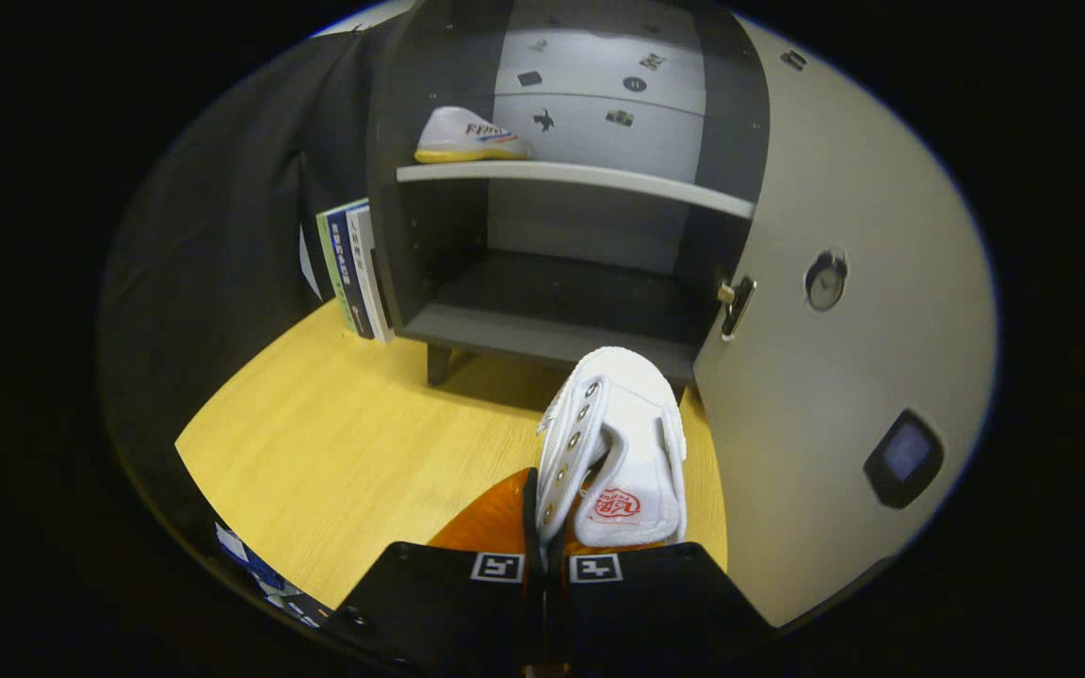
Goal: Open the shoe cabinet door, grab the shoes and put them into the shoe cabinet, then close the shoe cabinet door.
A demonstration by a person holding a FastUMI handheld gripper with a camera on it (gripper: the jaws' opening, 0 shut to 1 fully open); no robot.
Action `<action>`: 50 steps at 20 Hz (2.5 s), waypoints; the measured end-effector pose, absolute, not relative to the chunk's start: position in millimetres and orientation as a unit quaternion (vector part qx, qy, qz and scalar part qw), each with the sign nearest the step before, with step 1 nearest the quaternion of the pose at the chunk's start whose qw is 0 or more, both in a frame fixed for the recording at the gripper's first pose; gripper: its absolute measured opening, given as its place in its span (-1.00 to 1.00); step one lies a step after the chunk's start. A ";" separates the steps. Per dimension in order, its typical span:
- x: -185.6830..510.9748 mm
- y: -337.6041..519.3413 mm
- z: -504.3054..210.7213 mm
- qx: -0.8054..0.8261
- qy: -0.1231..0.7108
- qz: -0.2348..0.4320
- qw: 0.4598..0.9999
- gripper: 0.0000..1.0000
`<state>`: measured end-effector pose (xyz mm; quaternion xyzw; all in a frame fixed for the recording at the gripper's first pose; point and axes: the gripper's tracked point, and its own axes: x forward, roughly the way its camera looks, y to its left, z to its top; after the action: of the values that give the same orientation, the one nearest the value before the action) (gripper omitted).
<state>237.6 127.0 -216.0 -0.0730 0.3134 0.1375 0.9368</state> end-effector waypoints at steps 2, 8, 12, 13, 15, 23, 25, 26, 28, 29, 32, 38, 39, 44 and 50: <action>243.6 134.1 -184.5 -0.067 0.292 0.142 0.943 -0.93; 277.6 151.6 -105.8 -0.046 0.231 0.150 0.960 -0.93; 316.5 163.1 -54.1 -0.028 0.189 0.140 0.972 -0.93; 326.0 165.7 -42.2 -0.026 0.178 0.138 0.974 -0.93; 341.9 167.2 -18.7 -0.022 0.156 0.131 0.979 -0.94; 412.2 180.6 38.1 -0.011 0.125 0.116 0.985 -0.93; 427.2 184.5 45.7 -0.013 0.129 0.119 0.984 -0.93; 436.8 185.5 48.0 -0.021 0.127 0.118 0.985 -0.94; 458.5 187.1 48.6 -0.039 0.127 0.113 0.985 -0.94; 468.5 187.4 49.1 -0.043 0.126 0.110 0.985 -0.94; 499.3 190.6 43.7 -0.041 0.135 0.104 0.984 -0.94; 551.6 188.5 -4.8 -0.055 0.182 0.091 0.977 -0.94; 560.0 186.2 -13.1 -0.054 0.191 0.087 0.976 -0.94; 581.4 182.3 -35.0 -0.055 0.217 0.078 0.971 -0.94; 590.0 194.7 -50.3 -0.050 0.235 0.078 0.967 -0.90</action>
<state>590.0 194.7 -50.3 -0.0502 0.2354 0.0776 0.9675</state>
